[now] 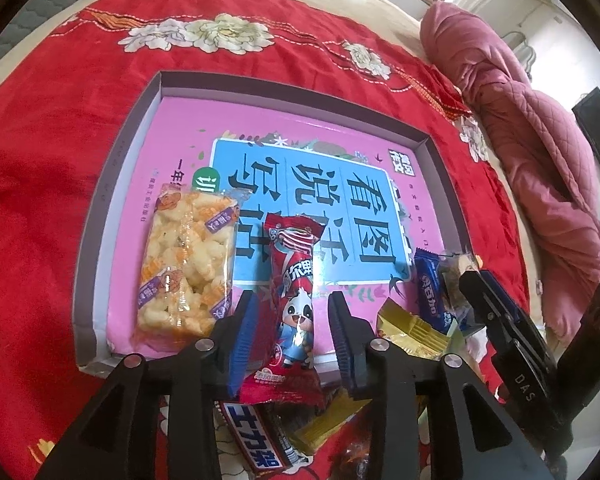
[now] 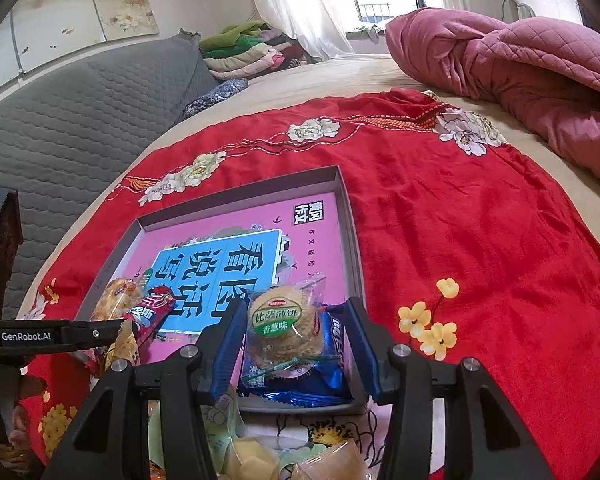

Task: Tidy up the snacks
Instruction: 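Lower the snack stick into the tray and open left tool while right tool releases the cracker packet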

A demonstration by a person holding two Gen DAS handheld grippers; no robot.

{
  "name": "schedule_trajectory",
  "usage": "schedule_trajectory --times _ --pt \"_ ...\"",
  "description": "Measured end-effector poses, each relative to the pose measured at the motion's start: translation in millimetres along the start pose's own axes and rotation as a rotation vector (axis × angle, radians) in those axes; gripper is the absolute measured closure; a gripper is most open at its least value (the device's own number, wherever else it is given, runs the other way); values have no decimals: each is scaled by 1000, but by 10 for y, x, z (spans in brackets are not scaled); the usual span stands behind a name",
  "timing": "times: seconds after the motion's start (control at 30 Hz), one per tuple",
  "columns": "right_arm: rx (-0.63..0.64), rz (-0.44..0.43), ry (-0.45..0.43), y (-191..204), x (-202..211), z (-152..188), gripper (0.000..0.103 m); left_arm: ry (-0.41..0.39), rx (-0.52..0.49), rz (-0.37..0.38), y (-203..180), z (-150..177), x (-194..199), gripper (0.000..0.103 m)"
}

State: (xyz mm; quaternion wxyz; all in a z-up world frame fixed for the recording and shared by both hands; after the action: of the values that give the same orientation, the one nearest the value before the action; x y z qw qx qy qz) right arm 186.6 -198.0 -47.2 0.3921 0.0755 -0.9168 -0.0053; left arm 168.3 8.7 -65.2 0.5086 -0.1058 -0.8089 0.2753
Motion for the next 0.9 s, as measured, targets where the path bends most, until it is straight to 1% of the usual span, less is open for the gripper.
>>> schedule_trajectory --times 0.13,0.43,0.5,0.63,0.8,0.9 --pt "-8 -4 -3 -15 16 -5 46 -12 3 2 2 -15 62 64" --pt "-16 -6 -9 -31 43 -26 46 -27 -4 0 19 12 195 63" --pt "-15 -9 -9 -25 50 -25 46 -24 -22 -17 9 40 205 63" --pt "-17 -10 -13 -31 67 -22 46 -26 -83 -76 -17 82 208 63" --pt "-20 -14 -12 -28 80 -18 45 -34 -131 -137 -11 85 195 63" --pt "-19 -14 -12 -22 89 -15 45 -36 -143 -150 -14 89 201 63"
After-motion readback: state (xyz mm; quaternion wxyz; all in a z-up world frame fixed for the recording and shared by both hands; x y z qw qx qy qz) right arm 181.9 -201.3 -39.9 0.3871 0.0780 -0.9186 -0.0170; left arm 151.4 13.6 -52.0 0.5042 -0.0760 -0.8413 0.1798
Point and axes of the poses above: each gripper's, at about its wrist camera, not at the fingertips, and x roughly against the way its jaws point, y to its left, z to its underside, the point moved 4 cm from there along -x, roughly the way its jaws point, and after that the axes turned 14 degrees about z, right-handed, at the moved point
